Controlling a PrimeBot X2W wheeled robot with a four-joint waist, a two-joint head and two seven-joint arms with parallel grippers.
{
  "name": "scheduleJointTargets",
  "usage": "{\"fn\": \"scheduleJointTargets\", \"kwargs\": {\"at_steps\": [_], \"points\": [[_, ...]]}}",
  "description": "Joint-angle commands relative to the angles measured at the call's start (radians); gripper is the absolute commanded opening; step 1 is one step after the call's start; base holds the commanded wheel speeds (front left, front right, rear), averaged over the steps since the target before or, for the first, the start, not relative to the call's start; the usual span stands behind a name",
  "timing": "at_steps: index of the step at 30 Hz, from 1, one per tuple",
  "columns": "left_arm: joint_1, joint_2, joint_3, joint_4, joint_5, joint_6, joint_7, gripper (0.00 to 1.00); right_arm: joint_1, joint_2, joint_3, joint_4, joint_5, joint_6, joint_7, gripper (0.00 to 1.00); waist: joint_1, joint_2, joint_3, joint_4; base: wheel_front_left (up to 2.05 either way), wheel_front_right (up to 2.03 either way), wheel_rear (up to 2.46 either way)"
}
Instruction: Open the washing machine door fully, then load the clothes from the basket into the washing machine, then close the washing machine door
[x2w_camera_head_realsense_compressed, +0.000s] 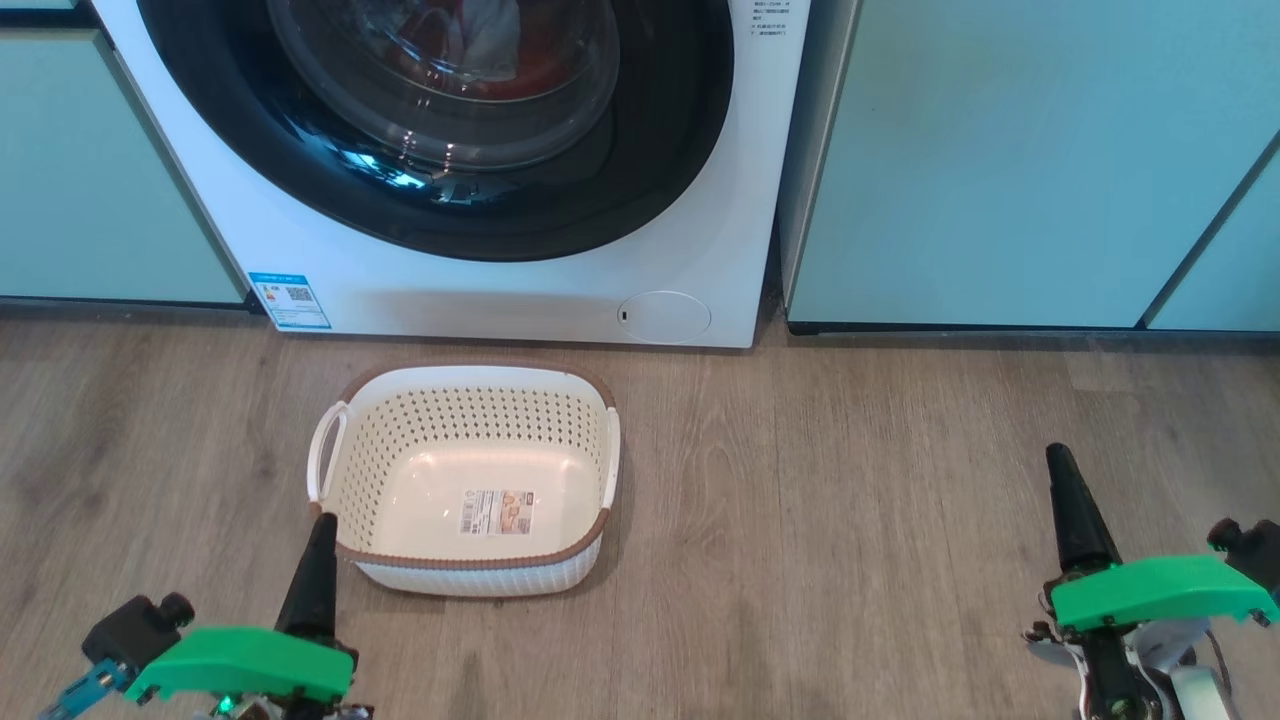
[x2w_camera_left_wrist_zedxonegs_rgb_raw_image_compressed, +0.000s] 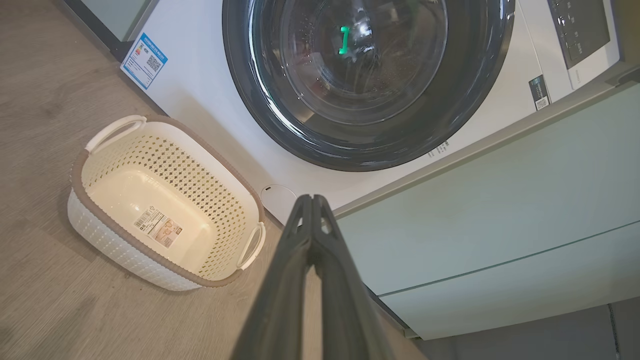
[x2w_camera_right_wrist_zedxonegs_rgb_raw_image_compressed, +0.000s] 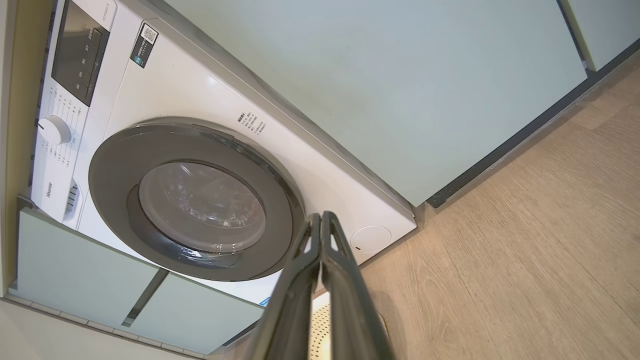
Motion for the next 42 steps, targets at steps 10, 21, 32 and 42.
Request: {"fn": "scheduleJointTargets", "kwargs": {"at_steps": [10, 21, 32, 42], "points": [[-0.074, 0.009, 0.034, -0.022, -0.126, -0.008, 0.035, 0.0, -0.056, -0.006, 0.002, -0.04, 0.135, 0.0, 0.036, 0.0, 0.0, 0.0, 0.003, -0.001, 0.0, 0.0, 0.0], [-0.09, 0.01, 0.044, -0.018, -0.242, -0.011, 0.066, 0.0, -0.061, -0.006, -0.001, -0.042, 0.257, 0.0, 0.068, 0.0, 0.0, 0.0, 0.006, -0.001, 0.0, 0.0, 0.0], [-0.106, 0.012, 0.055, -0.014, -0.357, -0.013, 0.098, 0.0, -0.066, -0.006, -0.004, -0.044, 0.379, 0.0, 0.1, 0.0, 0.0, 0.0, 0.009, -0.002, 0.0, 0.0, 0.0], [-0.12, 0.013, 0.063, -0.01, -0.452, -0.015, 0.124, 0.0, -0.07, -0.006, -0.006, -0.046, 0.479, 0.0, 0.126, 0.0, 0.0, 0.0, 0.012, -0.002, 0.0, 0.0, 0.0]]}}
